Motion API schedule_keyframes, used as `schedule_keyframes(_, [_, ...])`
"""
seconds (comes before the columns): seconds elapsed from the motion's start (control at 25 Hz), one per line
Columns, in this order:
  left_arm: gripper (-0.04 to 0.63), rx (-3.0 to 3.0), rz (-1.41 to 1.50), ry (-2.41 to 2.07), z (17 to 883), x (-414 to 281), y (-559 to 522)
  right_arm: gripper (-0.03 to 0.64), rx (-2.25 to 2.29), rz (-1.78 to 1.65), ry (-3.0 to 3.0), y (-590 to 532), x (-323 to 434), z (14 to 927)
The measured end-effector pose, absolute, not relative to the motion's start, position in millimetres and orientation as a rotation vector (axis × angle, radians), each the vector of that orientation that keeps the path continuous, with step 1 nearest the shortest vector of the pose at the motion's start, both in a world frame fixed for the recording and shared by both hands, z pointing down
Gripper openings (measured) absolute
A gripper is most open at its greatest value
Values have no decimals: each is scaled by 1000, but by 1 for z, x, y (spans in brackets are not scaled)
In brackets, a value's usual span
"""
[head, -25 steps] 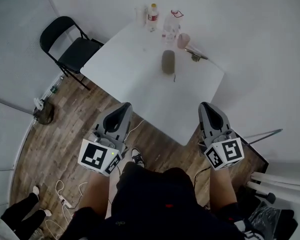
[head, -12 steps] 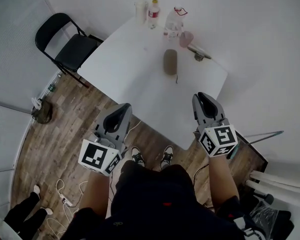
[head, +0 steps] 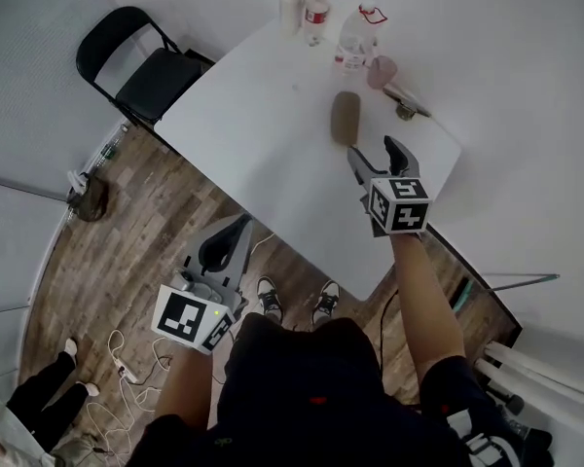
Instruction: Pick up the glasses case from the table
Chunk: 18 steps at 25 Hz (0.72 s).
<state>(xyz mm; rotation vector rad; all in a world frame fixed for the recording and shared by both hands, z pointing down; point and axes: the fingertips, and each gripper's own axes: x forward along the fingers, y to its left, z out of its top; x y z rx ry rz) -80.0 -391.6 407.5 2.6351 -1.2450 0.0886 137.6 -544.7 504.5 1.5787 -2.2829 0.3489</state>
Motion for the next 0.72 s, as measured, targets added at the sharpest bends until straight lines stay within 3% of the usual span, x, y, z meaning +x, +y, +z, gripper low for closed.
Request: schedule_keyframes(0.72, [23, 2518, 195, -1276, 460, -107, -426, 402, 1588, 663, -1901, -676, 138, 674])
